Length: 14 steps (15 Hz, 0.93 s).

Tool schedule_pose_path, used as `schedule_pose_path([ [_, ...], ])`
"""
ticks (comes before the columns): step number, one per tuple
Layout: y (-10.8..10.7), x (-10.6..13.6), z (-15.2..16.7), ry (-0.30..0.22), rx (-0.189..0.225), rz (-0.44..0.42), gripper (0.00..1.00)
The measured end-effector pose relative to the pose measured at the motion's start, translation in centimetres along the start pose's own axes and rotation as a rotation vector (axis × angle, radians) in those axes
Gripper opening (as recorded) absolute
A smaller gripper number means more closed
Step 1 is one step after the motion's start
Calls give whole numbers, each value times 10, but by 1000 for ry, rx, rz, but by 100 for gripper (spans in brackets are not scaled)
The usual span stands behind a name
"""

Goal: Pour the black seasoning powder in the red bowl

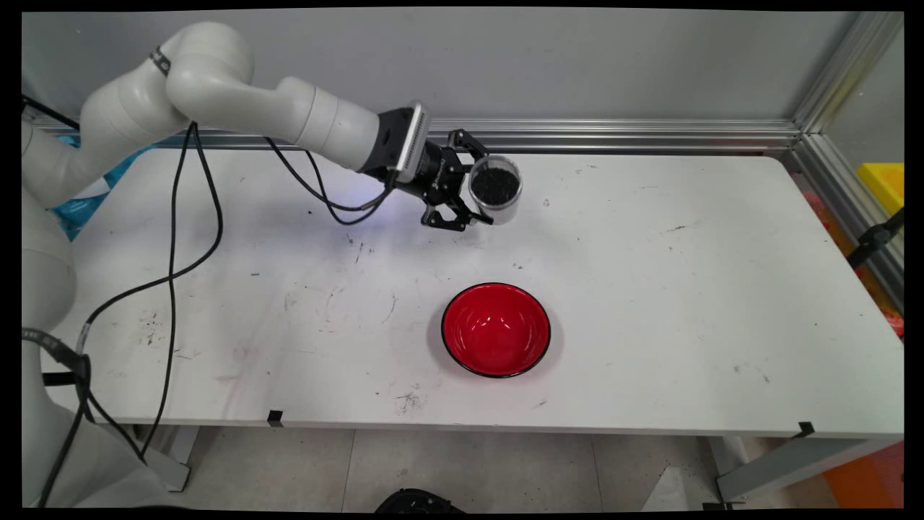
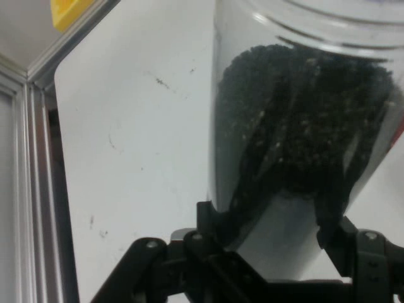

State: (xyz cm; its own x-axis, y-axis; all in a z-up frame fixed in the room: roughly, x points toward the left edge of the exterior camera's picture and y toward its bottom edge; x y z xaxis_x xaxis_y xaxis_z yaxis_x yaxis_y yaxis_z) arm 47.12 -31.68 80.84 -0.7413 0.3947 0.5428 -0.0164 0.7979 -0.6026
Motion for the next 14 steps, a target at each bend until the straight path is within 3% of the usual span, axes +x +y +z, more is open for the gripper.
schedule_pose_path([
  [14,31,7,22,0,46,281,0],
])
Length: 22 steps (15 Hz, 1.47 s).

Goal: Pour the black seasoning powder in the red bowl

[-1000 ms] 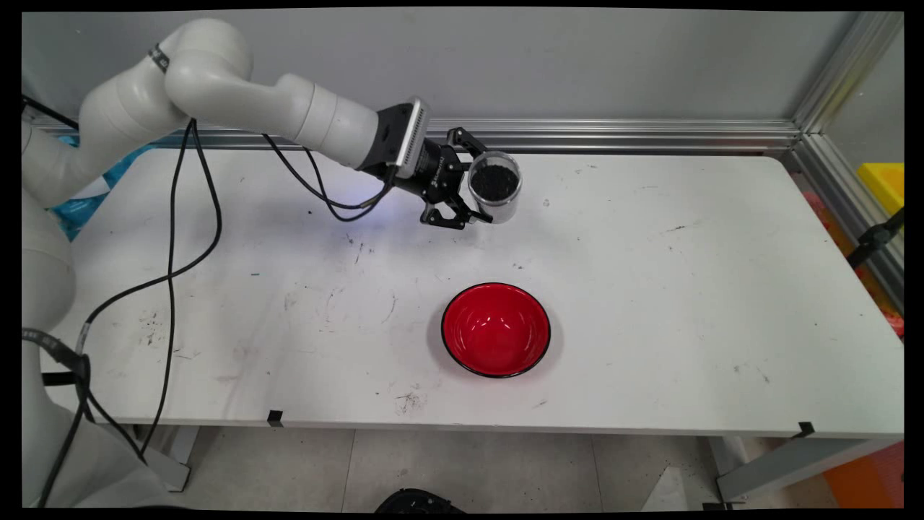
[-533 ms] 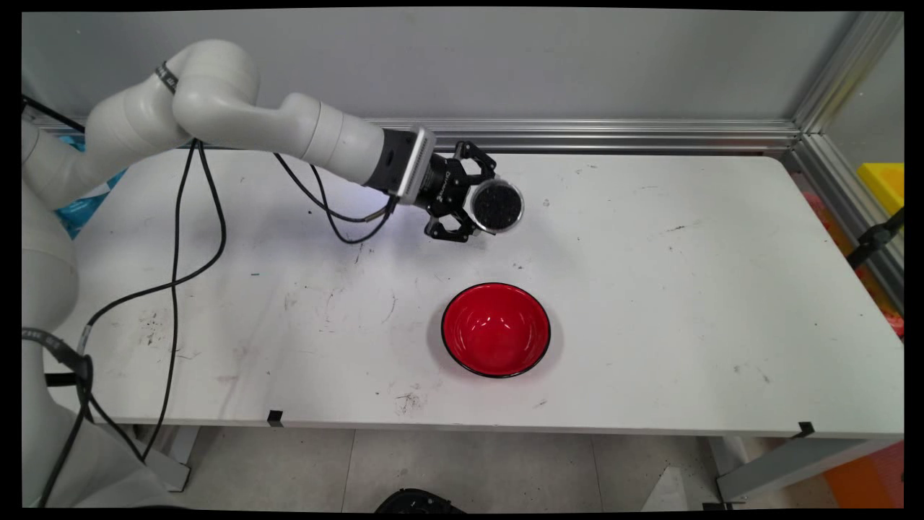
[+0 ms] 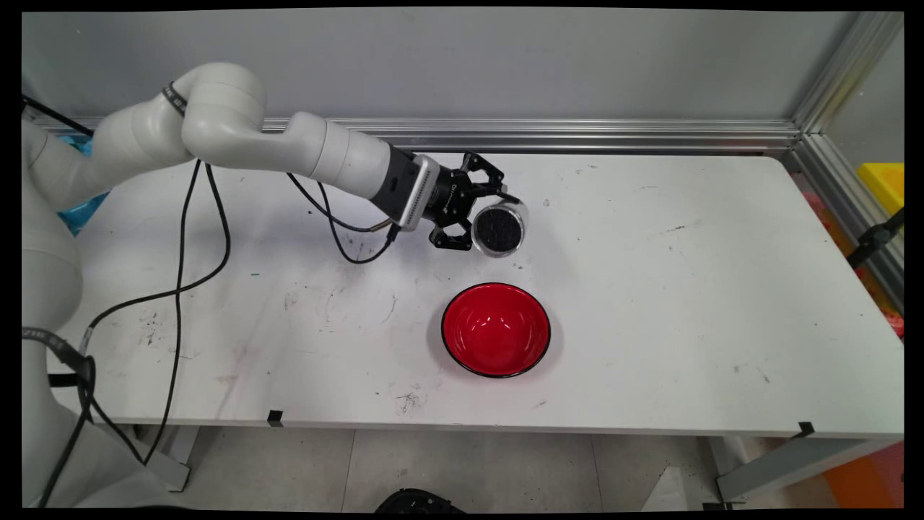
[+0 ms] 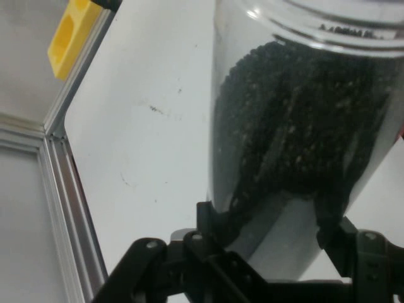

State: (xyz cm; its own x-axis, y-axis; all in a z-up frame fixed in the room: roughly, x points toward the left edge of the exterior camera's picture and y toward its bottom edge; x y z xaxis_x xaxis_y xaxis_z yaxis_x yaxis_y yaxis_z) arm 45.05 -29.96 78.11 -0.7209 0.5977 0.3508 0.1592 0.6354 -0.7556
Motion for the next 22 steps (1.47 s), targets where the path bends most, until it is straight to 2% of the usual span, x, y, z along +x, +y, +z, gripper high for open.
schedule_pose_path([
  [7,9,-3,11,-15,27,127,0],
  [12,15,-5,20,-9,33,250,0],
  [22,8,-9,28,-17,88,487,0],
])
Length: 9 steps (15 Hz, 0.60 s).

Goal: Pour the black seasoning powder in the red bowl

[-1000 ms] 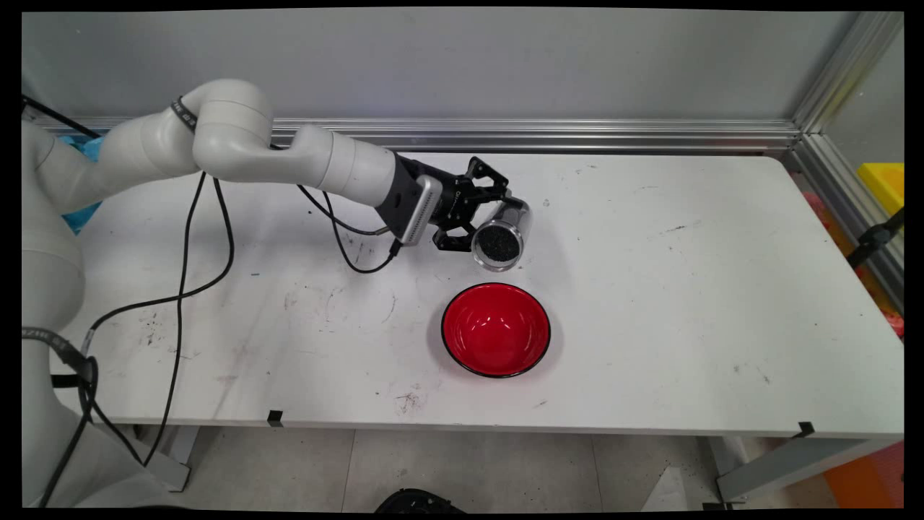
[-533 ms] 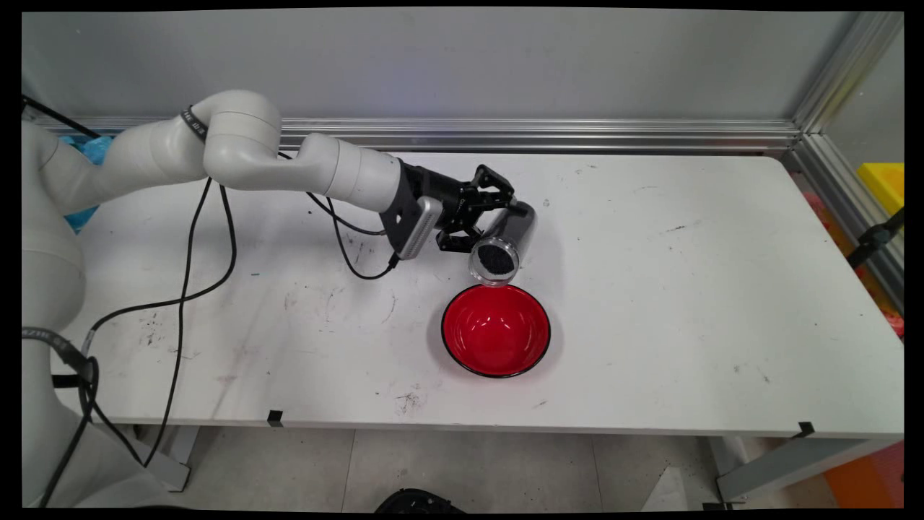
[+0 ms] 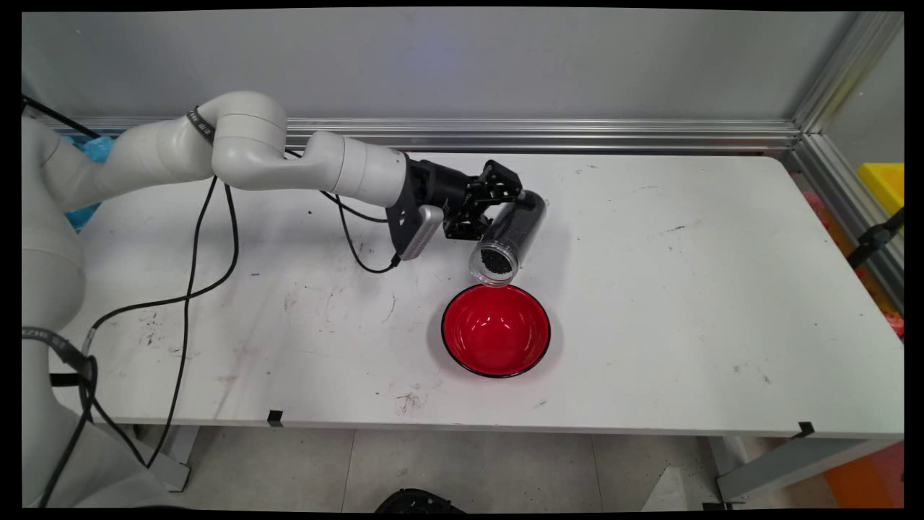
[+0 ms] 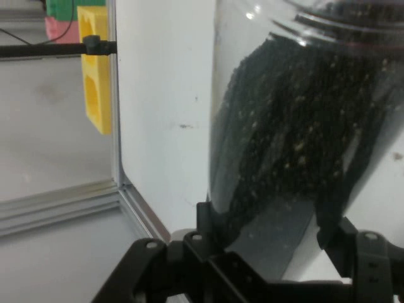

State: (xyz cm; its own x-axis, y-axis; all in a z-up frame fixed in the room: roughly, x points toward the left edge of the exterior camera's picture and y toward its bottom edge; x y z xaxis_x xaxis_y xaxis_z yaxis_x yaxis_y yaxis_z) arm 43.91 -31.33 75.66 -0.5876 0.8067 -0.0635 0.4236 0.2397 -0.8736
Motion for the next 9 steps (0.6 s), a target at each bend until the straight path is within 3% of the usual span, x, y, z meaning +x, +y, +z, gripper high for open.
schedule_pose_path([
  [9,-8,1,9,-35,59,140,0],
])
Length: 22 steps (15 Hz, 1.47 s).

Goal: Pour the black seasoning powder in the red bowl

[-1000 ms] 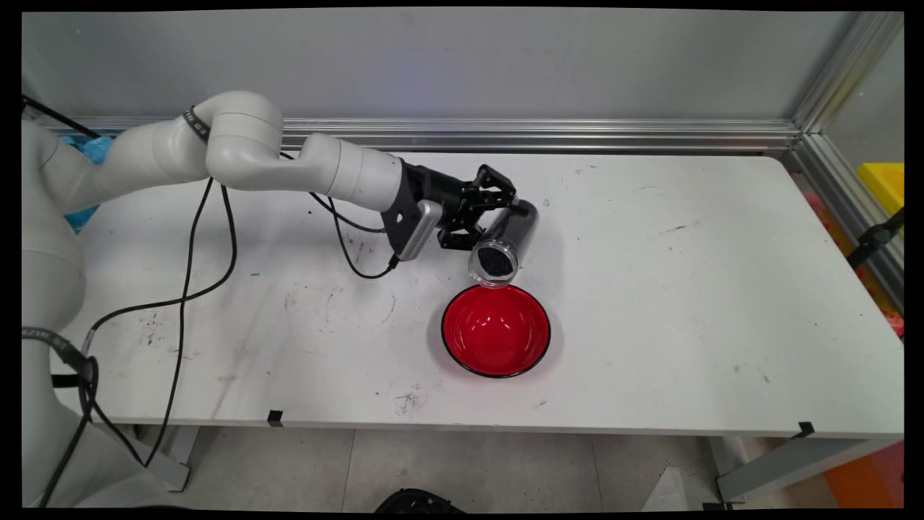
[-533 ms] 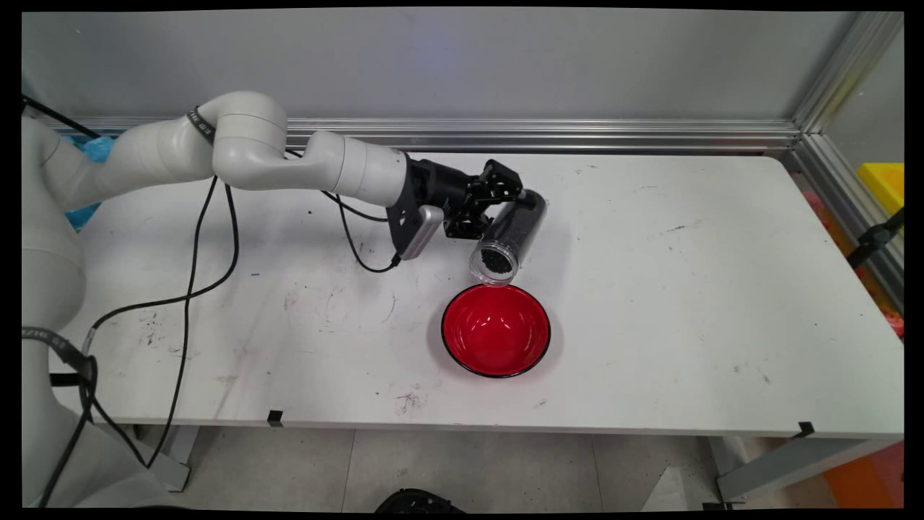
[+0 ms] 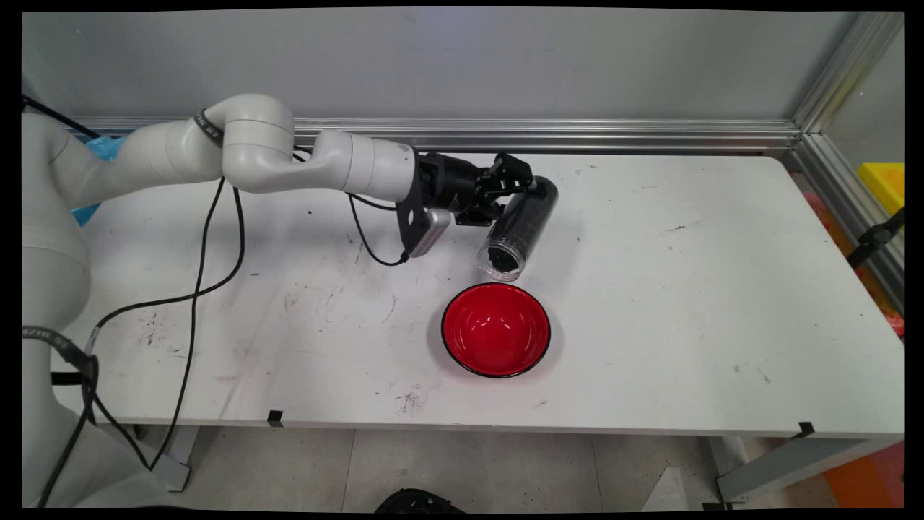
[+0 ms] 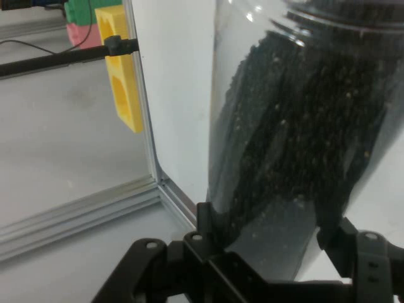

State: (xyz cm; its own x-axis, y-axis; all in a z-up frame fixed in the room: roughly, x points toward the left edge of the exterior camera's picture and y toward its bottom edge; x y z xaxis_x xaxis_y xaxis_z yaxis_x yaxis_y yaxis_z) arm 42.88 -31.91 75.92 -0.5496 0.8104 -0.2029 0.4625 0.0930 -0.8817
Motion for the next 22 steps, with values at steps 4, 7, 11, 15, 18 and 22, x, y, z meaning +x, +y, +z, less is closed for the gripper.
schedule_pose_path([
  [4,-2,3,6,-15,24,47,0],
  [7,-2,7,10,-31,41,77,0],
  [11,0,10,12,-45,55,103,0],
  [15,2,15,13,-54,66,125,0],
  [18,5,19,13,-57,72,142,0],
  [22,10,25,12,-56,79,163,0],
])
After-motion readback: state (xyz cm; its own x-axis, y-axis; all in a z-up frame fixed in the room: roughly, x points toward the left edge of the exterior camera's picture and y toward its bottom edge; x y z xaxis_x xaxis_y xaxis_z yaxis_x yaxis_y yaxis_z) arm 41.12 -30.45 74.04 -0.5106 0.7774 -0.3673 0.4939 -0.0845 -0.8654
